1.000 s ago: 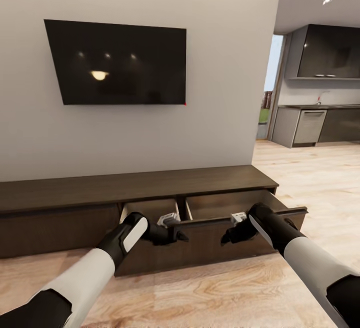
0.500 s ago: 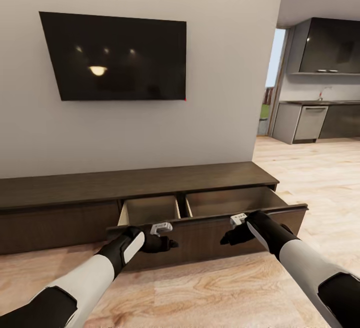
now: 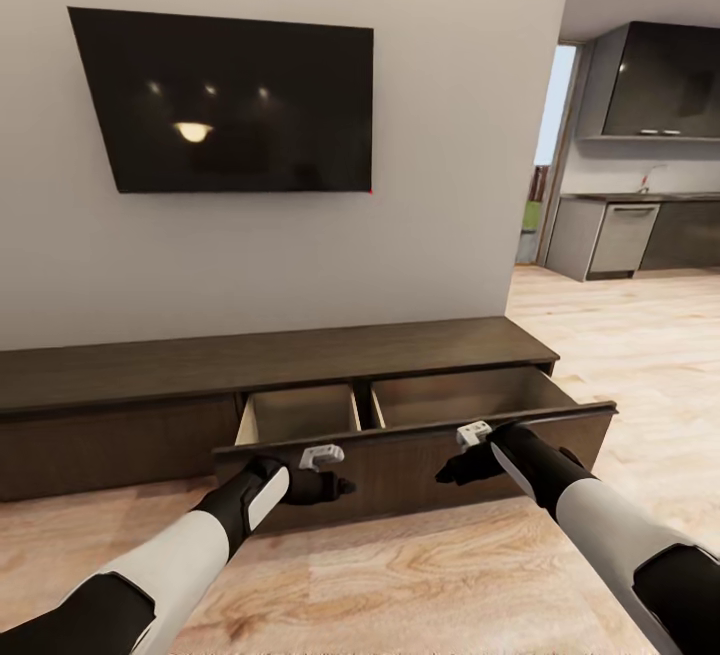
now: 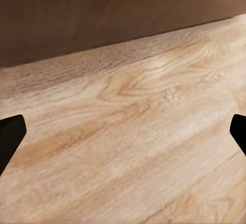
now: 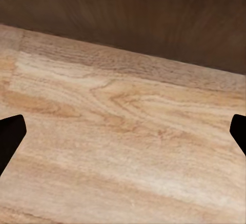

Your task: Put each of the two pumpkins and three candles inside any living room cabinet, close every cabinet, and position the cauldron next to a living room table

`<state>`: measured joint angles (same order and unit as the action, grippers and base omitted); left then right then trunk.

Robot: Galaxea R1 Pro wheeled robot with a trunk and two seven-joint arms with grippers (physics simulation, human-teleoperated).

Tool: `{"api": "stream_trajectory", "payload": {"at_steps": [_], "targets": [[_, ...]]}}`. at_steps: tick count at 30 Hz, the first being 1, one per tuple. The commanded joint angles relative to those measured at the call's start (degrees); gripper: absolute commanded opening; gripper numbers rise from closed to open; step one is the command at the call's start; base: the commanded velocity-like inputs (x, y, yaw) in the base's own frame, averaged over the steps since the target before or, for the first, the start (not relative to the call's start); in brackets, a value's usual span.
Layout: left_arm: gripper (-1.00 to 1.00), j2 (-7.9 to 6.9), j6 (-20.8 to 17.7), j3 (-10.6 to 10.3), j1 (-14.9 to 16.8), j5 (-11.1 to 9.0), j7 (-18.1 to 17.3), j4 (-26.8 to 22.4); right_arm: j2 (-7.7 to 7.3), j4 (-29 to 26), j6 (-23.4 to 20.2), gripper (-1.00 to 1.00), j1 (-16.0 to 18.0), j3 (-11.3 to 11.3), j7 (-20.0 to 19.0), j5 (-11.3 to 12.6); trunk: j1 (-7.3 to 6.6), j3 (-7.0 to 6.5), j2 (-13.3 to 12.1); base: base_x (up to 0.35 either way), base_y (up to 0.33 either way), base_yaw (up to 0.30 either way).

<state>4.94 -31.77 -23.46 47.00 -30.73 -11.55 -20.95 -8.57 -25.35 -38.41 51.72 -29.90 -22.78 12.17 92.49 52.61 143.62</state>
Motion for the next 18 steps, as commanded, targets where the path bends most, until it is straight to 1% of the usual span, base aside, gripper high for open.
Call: {"api": "stream_trajectory", "payload": {"at_steps": [1, 4, 13, 18], "targets": [[1.00, -0.02, -0.1, -0.2, 0.0, 0.0, -0.1, 0.1, -0.06, -0.1, -0.3, 1.00, 0.0, -0.4, 0.2, 0.6, -0.01, 0.09, 0.0, -0.006, 0.000, 0.000], [1.00, -0.02, -0.1, -0.2, 0.0, 0.0, -0.1, 0.3, -0.02, -0.1, -0.3, 1.00, 0.0, -0.4, 0.2, 0.6, -0.01, 0.13, 0.0, -0.090, 0.000, 0.000], [1.00, -0.02, 0.0, -0.2, -0.1, 0.0, 0.0, 0.6, 0.91, -0.2, -0.3, 1.00, 0.0, -0.5, -0.4, 0.7, -0.01, 0.14, 0.0, -0.211, 0.000, 0.000], [1.00, -0.02, 0.0, -0.2, -0.1, 0.0, 0.0, 0.6, 1.01, -0.2, -0.3, 1.00, 0.0, -0.4, -0.6, 0.7, -0.01, 0.33, 0.0, -0.061, 0.000, 0.027]]}}
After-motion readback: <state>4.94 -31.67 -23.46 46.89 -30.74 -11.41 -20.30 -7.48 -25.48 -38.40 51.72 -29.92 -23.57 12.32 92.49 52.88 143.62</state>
